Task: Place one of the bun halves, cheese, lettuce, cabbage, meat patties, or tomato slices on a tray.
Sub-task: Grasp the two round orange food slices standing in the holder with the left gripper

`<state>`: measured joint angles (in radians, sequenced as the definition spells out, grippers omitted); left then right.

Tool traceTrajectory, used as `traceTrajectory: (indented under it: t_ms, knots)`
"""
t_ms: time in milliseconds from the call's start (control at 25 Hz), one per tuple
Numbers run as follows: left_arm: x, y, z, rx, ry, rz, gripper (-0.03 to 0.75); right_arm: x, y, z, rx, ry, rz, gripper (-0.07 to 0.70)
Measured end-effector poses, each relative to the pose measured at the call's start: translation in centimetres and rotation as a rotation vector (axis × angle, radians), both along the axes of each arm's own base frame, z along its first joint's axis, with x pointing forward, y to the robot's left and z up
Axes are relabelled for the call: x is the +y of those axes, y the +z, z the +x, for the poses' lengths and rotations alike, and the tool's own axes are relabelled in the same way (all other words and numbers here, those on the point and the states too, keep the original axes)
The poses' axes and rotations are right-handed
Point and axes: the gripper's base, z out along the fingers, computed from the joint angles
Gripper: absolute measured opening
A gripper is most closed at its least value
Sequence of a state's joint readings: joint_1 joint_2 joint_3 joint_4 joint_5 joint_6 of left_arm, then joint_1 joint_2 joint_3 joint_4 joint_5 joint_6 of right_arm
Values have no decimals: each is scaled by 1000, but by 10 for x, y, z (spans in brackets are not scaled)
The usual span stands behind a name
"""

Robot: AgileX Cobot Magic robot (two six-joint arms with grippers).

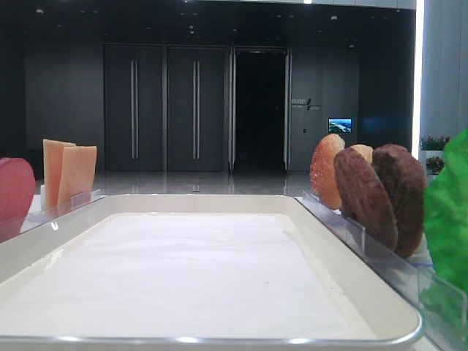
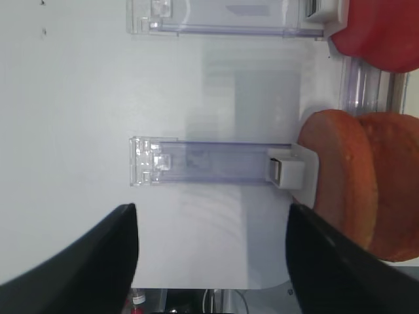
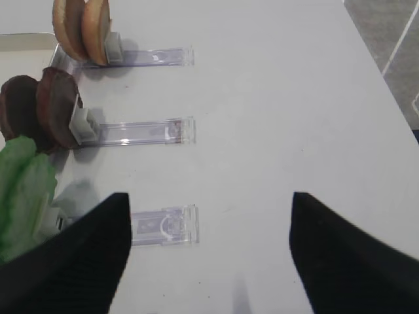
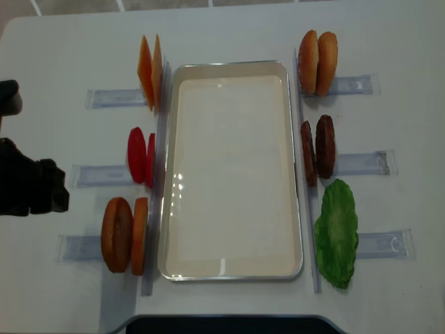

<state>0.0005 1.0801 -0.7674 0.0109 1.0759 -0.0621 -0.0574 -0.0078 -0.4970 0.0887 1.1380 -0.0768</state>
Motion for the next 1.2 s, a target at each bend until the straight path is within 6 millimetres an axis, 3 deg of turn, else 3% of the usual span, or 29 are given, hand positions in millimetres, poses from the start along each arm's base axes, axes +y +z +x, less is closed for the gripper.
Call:
traceTrajectory:
  t_ms: [1200]
  knots:
    - [-4, -1, -5, 52, 110, -71, 535, 0, 0, 0, 0, 0, 0, 514]
